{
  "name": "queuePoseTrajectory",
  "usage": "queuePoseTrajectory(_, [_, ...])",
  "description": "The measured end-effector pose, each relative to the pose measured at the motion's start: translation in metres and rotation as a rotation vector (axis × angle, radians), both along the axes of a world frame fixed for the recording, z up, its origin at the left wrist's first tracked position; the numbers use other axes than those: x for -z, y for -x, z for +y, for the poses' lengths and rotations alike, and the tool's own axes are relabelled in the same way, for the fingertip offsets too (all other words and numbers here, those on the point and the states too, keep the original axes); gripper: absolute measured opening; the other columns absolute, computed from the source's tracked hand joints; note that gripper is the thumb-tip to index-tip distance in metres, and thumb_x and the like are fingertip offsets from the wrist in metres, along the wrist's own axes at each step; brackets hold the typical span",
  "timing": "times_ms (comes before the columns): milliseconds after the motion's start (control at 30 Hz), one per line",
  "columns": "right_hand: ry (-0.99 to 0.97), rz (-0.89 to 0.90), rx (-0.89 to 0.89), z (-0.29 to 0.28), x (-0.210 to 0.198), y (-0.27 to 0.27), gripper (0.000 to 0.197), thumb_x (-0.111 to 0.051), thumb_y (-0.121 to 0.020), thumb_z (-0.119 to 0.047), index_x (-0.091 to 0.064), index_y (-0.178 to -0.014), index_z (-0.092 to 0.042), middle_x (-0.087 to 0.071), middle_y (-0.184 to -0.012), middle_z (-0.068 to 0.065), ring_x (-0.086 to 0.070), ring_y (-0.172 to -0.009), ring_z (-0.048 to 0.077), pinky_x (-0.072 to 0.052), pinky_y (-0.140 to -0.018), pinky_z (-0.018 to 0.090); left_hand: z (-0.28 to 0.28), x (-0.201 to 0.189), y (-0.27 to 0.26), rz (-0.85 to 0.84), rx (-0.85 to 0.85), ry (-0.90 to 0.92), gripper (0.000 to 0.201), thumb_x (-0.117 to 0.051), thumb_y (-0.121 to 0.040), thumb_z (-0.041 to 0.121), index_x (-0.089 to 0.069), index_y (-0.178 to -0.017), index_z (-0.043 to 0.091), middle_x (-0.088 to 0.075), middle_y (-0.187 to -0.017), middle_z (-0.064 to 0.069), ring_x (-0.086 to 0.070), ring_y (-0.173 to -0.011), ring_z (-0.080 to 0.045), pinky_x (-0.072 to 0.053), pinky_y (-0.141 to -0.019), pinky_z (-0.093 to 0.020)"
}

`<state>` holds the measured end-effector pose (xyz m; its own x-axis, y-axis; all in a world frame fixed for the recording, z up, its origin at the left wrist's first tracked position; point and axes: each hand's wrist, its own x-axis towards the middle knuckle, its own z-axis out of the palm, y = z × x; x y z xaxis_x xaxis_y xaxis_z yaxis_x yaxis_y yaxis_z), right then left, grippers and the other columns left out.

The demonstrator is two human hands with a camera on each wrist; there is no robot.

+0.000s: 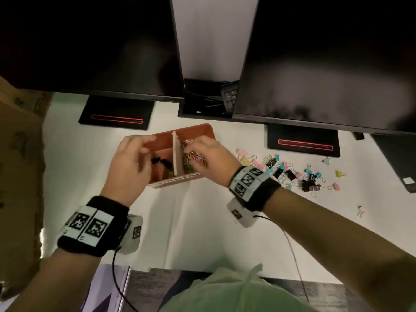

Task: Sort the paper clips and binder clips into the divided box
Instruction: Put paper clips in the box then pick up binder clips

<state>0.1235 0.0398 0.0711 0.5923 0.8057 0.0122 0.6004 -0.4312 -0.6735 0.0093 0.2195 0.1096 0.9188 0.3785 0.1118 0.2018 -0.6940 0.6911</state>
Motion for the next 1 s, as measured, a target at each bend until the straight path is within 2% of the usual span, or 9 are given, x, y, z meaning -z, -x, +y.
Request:
queuePoseTrajectory(100, [0.129,0.021,0.175,-0.066,0.022,-0.018,0.032,-0.06,-0.086,-0.019,-0.056,-0.117,-0.023,-0.053,-0.119,0.001,-0.052,-0.11,0.02,-0.044,-0.099,0.036,-0.041,0.009,-0.001,-0.005,0.217,0.066,0.029,-0.058,-0.085,0.006,-0.058,-0.109,0.02,-0.048,-0.105,0.008,-0.053,-0.084,-0.002,-0.044,-0.076,-0.008])
queuePoseTrajectory(200, [0.354,0.091,0.265,-0.119,0.034,-0.029,0.044,-0.065,-0.083,-0.022,-0.05,-0.124,-0.024,-0.048,-0.125,0.003,-0.05,-0.111,0.02,-0.043,-0.1,0.033,-0.087,0.033,-0.003,0.1,0.449,0.104,0.026,-0.061,-0.086,0.021,-0.057,-0.111,0.024,-0.047,-0.108,0.01,-0.05,-0.088,-0.001,-0.039,-0.077,-0.007])
queuePoseTrajectory(333, [0.495,0.184,0.193,-0.146,0.045,-0.024,0.054,-0.069,-0.081,-0.027,-0.047,-0.13,-0.025,-0.045,-0.13,0.004,-0.051,-0.1,0.015,-0.046,-0.095,0.032,-0.143,0.072,-0.006,0.316,0.644,0.09,0.033,-0.062,-0.084,0.035,-0.054,-0.115,0.026,-0.046,-0.112,0.01,-0.044,-0.094,-0.005,-0.042,-0.086,-0.021])
queuePoseTrajectory(400, [0.497,0.171,0.132,-0.147,0.053,-0.019,0.051,-0.069,-0.08,-0.026,-0.051,-0.128,-0.024,-0.047,-0.129,0.005,-0.052,-0.108,0.021,-0.045,-0.098,0.037,-0.163,0.091,-0.009,0.432,0.718,0.051,0.037,-0.062,-0.083,0.035,-0.054,-0.117,0.023,-0.045,-0.117,0.005,-0.045,-0.102,-0.011,-0.044,-0.092,-0.028])
queuePoseTrajectory(467, [0.512,0.148,0.082,-0.145,0.061,-0.015,0.048,-0.068,-0.081,-0.024,-0.054,-0.126,-0.021,-0.049,-0.126,0.006,-0.051,-0.113,0.024,-0.044,-0.099,0.039,-0.174,0.108,-0.011,0.523,0.757,-0.001,0.04,-0.063,-0.082,0.032,-0.053,-0.119,0.022,-0.043,-0.119,0.004,-0.044,-0.108,-0.013,-0.044,-0.093,-0.028])
queuePoseTrajectory(600, [0.528,0.147,0.069,-0.14,0.076,-0.014,0.04,-0.065,-0.082,-0.014,-0.058,-0.122,-0.015,-0.05,-0.12,0.009,-0.053,-0.107,0.028,-0.046,-0.095,0.041,-0.176,0.13,-0.014,0.577,0.73,-0.025,0.026,-0.06,-0.084,0.019,-0.059,-0.11,0.015,-0.047,-0.114,-0.001,-0.045,-0.106,-0.016,-0.041,-0.096,-0.029])
queuePoseTrajectory(667, [0.505,0.169,0.094,-0.141,0.079,-0.015,0.033,-0.062,-0.084,-0.011,-0.06,-0.117,-0.011,-0.052,-0.114,0.011,-0.056,-0.102,0.029,-0.047,-0.093,0.04,-0.173,0.134,-0.017,0.588,0.693,-0.008,0.019,-0.061,-0.084,0.017,-0.062,-0.102,0.011,-0.051,-0.109,-0.004,-0.048,-0.102,-0.019,-0.042,-0.094,-0.034])
queuePoseTrajectory(767, [0.476,0.214,0.131,-0.143,0.081,-0.019,0.032,-0.06,-0.086,-0.009,-0.058,-0.119,-0.009,-0.054,-0.114,0.011,-0.057,-0.098,0.027,-0.047,-0.091,0.035,-0.167,0.133,-0.021,0.558,0.611,0.013,0.02,-0.065,-0.081,0.017,-0.063,-0.1,0.013,-0.054,-0.106,-0.004,-0.051,-0.098,-0.02,-0.046,-0.09,-0.033])
queuePoseTrajectory(1000, [0.392,0.206,0.144,-0.146,0.077,-0.032,0.02,-0.06,-0.086,-0.01,-0.067,-0.105,-0.009,-0.057,-0.104,0.01,-0.053,-0.09,0.019,-0.044,-0.087,0.027,-0.171,0.122,-0.045,0.42,0.387,0.187,0.051,-0.068,-0.078,0.006,-0.051,-0.124,0.02,-0.042,-0.109,0.001,-0.054,-0.081,-0.014,-0.049,-0.084,-0.026])
